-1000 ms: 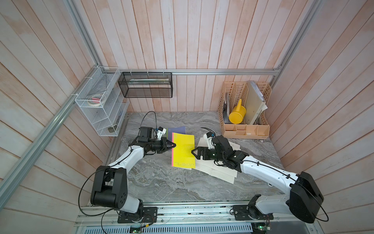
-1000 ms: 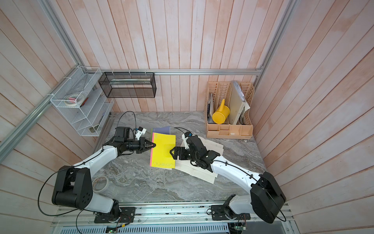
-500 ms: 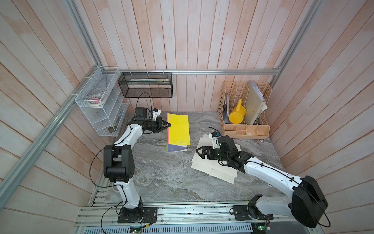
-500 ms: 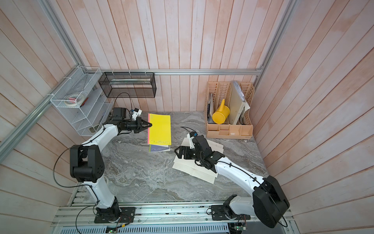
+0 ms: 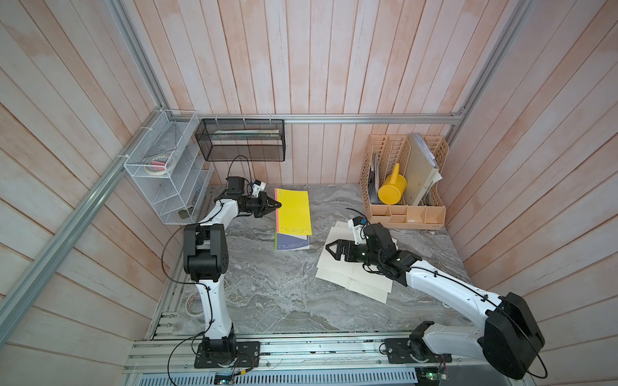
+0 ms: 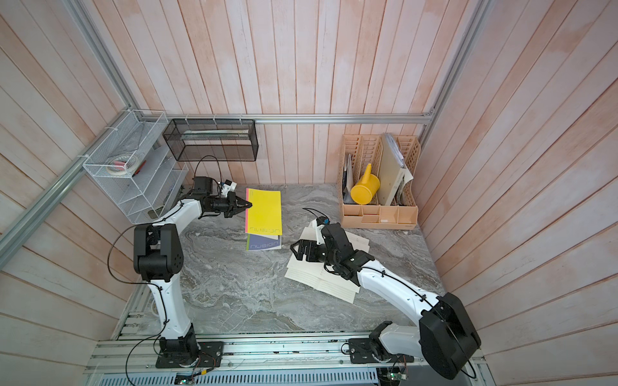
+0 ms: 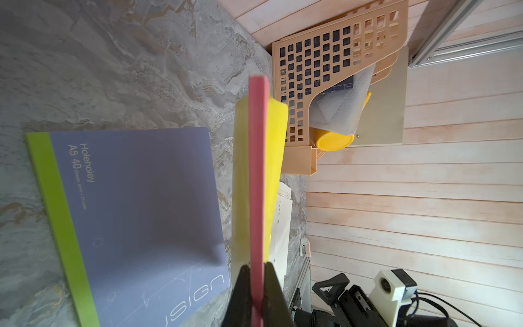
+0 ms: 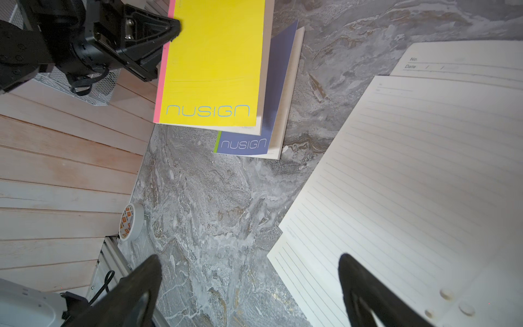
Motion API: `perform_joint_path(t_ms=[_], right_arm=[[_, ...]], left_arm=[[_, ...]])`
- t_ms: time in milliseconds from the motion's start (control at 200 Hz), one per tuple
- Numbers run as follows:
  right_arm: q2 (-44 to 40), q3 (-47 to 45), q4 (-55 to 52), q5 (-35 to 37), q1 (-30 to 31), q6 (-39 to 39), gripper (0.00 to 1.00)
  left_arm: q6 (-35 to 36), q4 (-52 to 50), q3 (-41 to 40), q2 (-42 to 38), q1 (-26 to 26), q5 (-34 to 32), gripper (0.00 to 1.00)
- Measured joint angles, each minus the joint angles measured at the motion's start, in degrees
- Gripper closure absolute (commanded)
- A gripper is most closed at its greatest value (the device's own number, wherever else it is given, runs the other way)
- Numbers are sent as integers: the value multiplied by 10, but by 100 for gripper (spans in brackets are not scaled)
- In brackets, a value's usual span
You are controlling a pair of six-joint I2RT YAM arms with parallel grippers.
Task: Close the notebook
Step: Place the notebook at the notebook.
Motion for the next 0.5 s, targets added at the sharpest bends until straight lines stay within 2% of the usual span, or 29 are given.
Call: perform_joint_path(t_ms=[500], right_arm=[[0, -8, 3, -9, 0, 10, 2]], left_arm=[[13, -15, 11, 79, 0, -3, 100]])
